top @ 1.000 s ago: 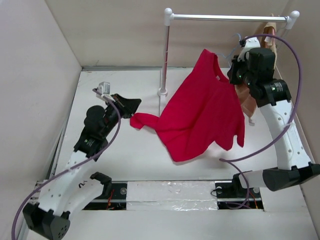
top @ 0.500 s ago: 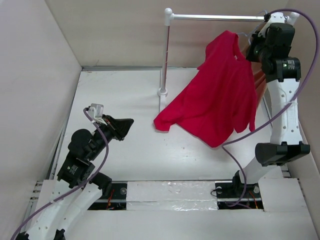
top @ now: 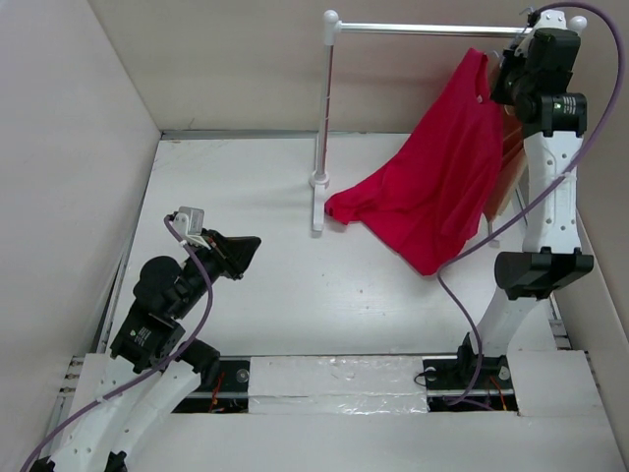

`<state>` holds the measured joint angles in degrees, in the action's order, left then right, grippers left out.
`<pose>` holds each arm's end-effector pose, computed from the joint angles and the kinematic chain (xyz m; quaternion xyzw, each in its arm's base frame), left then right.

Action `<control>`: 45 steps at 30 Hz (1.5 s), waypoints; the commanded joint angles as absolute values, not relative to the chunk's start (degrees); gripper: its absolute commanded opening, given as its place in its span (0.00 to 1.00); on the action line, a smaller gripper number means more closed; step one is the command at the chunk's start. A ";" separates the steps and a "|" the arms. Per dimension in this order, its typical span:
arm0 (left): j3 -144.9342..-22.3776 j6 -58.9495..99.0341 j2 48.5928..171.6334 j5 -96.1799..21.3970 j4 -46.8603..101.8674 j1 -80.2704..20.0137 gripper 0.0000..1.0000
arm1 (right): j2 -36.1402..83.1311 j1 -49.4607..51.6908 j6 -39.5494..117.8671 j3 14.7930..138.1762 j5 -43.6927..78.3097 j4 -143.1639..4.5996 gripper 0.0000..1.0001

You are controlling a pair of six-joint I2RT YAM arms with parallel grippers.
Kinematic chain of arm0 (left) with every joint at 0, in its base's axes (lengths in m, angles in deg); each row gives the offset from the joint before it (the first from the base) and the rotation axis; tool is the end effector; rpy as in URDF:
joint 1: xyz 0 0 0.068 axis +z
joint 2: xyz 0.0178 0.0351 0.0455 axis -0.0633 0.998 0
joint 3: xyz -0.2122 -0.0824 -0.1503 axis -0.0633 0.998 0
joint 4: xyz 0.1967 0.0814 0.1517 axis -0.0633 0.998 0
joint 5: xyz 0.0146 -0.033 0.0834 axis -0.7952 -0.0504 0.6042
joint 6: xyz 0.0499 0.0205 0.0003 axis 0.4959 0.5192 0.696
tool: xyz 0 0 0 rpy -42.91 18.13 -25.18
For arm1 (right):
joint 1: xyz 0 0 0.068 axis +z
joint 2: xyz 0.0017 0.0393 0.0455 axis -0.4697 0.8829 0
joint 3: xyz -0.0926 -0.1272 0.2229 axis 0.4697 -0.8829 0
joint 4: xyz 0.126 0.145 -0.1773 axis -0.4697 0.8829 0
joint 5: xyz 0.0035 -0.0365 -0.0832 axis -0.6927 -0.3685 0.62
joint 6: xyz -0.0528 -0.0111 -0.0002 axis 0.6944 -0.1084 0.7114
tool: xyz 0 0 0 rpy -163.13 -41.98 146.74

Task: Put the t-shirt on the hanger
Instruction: Place the hanger at the clothesline, then reset both arms

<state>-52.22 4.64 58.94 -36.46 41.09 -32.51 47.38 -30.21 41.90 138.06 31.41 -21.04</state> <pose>0.0906 -0.0552 0.3584 0.0583 0.6732 -0.3828 0.6299 0.3677 -0.0181 0.5188 0.0774 0.7974 -0.0354 0.5974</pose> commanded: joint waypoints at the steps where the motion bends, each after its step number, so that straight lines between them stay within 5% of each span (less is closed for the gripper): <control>1: -53.50 5.61 58.88 -36.07 39.80 -32.81 0.07 | 47.53 -32.49 41.75 139.37 31.90 -27.68 0.00; 16: -53.32 5.26 59.76 -35.90 39.71 -32.81 0.10 | 37.26 -33.63 39.39 110.74 29.70 -43.33 0.01; 18: -53.32 5.17 59.76 -35.72 39.89 -32.81 0.14 | 35.76 -33.64 38.51 108.09 29.26 -45.86 0.10; 25: -53.23 4.64 59.76 -34.67 40.07 -32.81 0.30 | 27.15 -31.36 36.66 102.63 29.87 -48.34 0.96; 26: -53.23 4.64 59.67 -34.67 39.89 -32.81 0.34 | 24.53 -30.83 36.48 102.19 30.39 -48.26 1.00; 35: -53.32 4.46 59.49 -33.79 39.01 -31.05 0.57 | -2.01 -20.38 34.72 83.67 23.15 -57.38 1.00; 45: -64.48 5.96 59.23 -29.75 41.56 -31.05 0.61 | -36.12 -16.85 32.89 68.09 6.32 -52.86 1.00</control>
